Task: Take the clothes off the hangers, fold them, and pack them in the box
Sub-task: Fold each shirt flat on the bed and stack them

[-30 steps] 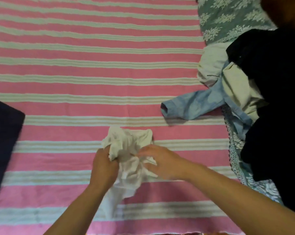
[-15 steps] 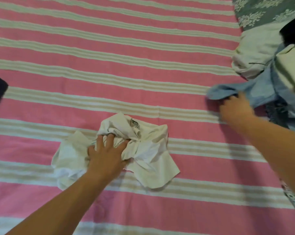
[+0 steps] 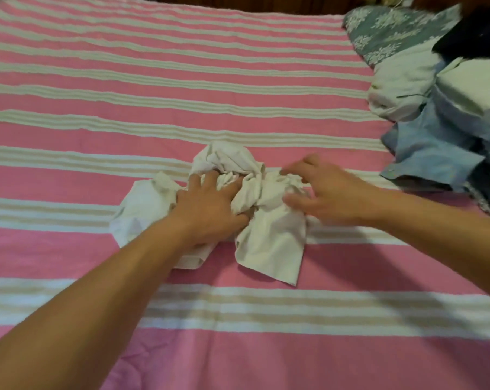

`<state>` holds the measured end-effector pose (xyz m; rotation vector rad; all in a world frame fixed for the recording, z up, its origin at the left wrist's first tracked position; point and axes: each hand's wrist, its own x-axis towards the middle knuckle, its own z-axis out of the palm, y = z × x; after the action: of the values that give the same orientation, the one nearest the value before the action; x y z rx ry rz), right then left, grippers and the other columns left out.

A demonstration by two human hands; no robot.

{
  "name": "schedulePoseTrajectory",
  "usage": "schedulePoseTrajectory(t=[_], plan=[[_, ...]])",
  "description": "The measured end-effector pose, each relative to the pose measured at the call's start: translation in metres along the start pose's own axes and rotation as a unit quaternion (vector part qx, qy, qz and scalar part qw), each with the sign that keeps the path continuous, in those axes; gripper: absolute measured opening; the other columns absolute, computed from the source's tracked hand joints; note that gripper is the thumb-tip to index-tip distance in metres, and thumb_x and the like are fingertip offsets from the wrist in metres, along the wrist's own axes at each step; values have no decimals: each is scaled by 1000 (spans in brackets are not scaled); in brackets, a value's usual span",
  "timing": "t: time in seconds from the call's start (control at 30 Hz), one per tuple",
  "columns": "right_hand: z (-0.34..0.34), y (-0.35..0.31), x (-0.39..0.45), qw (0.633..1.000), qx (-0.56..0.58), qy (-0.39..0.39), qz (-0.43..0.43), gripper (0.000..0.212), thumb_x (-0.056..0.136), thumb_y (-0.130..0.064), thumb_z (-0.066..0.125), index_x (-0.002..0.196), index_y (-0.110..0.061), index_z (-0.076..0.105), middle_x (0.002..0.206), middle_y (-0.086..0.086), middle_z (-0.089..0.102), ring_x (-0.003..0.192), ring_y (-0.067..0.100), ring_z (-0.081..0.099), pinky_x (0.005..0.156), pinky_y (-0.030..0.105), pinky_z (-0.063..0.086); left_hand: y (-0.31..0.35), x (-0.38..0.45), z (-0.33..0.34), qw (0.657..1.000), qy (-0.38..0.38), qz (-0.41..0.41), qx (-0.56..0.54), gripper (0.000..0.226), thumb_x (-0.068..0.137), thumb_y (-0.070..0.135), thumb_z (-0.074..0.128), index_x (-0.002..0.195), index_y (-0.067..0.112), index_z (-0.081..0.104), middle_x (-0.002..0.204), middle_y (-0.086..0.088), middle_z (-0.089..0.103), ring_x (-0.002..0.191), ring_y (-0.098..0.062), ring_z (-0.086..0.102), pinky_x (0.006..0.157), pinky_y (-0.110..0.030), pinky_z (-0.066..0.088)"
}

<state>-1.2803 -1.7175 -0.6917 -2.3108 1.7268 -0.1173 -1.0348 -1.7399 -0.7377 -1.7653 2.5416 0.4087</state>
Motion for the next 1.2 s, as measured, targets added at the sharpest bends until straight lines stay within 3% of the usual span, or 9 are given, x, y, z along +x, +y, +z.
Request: schedulePoseTrajectory(t=[0.13,0.27,0.37,0.5,0.6,0.7,0.87,1.03,1.2], plan=[[59,-48,-34,996,17,-89,-26,99,73,-82,49,155,-43,8,166,0,-7,152,32,2,122,56,15,-33,-51,-2,999,6,4,-54,102,83,64,64,155,53,-7,168,-1,-11,154,-35,3,122,-56,16],[87,-42,-45,995,75,62,-18,41,93,-38,50,127,-20,64,143,10,53,127,36,50,102,49,46,-65,-106,16,988,122,-93,23,70,86,46,40,153,25,42,132,-27,56,118,-46,53,101,-55,45],[64,-52,-67,966,198,120,117,16,97,-20,49,92,-15,62,95,1,64,87,27,60,71,38,47,-53,-131,-6,968,139,-175,-115,39,87,30,49,119,14,66,100,-14,69,90,-38,62,73,-40,47],[48,-73,-155,859,419,208,206,15,99,-7,48,93,-13,60,93,2,68,84,21,62,73,36,48,-9,-200,-30,852,140,-214,-457,21,96,23,57,91,9,72,83,-13,73,76,-31,67,64,-35,49],[30,-70,-227,810,486,244,220,19,92,1,48,90,-9,65,87,5,69,80,21,62,68,32,46,1,-248,-32,729,112,-169,-654,24,99,20,62,118,7,68,107,-17,76,95,-32,74,81,-42,59],[8,-51,-260,743,552,270,265,27,101,-36,49,104,-15,66,98,5,66,90,23,63,79,36,51,10,-272,-31,657,120,-107,-736,61,95,14,68,146,28,39,129,-6,67,114,-28,69,92,-46,56],[31,-48,-296,852,436,159,241,82,83,-74,58,149,-28,42,144,1,44,129,21,45,101,37,41,20,-291,26,935,142,-166,-279,97,89,34,73,161,38,9,153,-19,34,138,-43,40,113,-58,37],[70,-62,-303,989,73,-75,101,92,82,-56,67,157,-45,15,167,2,-2,154,30,-3,123,45,13,23,-302,62,965,259,-32,8,75,82,40,77,150,38,46,165,-21,17,148,-49,20,117,-62,27],[57,-63,-288,954,158,160,199,41,94,-7,51,131,-19,62,140,12,52,125,31,50,99,35,42,-2,-280,48,975,192,-26,111,69,85,48,59,150,34,41,159,-14,36,144,-45,34,114,-59,31]])
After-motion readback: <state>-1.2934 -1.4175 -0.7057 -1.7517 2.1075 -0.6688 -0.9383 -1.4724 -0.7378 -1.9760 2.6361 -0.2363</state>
